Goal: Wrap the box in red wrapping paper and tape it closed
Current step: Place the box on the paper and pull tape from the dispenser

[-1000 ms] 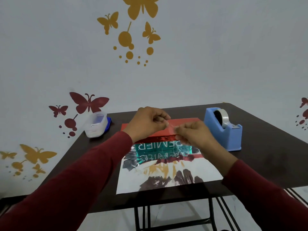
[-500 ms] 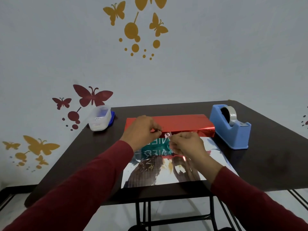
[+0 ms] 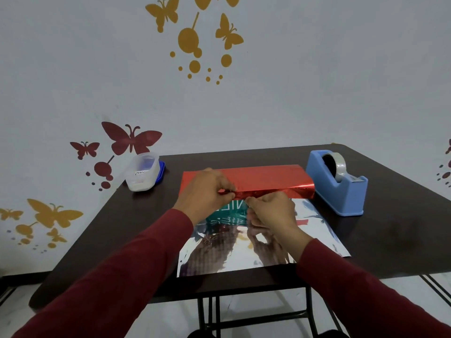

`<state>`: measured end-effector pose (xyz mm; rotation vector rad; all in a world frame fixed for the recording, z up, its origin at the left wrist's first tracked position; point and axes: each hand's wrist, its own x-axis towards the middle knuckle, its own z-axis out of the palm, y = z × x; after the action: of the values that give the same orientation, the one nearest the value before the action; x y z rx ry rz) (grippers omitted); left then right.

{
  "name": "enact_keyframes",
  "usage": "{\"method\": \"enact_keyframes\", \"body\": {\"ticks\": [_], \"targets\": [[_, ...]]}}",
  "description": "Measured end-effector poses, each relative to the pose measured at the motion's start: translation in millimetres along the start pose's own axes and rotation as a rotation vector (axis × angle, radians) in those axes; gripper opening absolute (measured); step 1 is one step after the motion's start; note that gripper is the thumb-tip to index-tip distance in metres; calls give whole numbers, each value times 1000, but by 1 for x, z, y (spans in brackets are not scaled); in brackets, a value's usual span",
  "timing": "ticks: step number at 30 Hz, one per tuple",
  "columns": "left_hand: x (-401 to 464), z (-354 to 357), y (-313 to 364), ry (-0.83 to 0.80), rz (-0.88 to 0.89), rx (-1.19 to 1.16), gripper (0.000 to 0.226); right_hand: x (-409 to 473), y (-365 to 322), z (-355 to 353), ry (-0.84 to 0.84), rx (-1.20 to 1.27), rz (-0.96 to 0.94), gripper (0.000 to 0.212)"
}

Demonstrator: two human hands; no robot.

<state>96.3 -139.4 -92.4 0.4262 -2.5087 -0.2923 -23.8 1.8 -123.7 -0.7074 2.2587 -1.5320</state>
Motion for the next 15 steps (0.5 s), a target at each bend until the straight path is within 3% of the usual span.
{"method": "enact_keyframes", "body": {"ticks": [3,6,15], "targets": [[1,1,-2,-3,-7,6,19,7,2,-3,19,-313,-151,47],[1,1,-4,-3,-20,-15,18,10,0,-3,68,-531,-280,44],[-2,3,-6,3,-28,-55,20,7,0,0,60,-575,-377,41]]}}
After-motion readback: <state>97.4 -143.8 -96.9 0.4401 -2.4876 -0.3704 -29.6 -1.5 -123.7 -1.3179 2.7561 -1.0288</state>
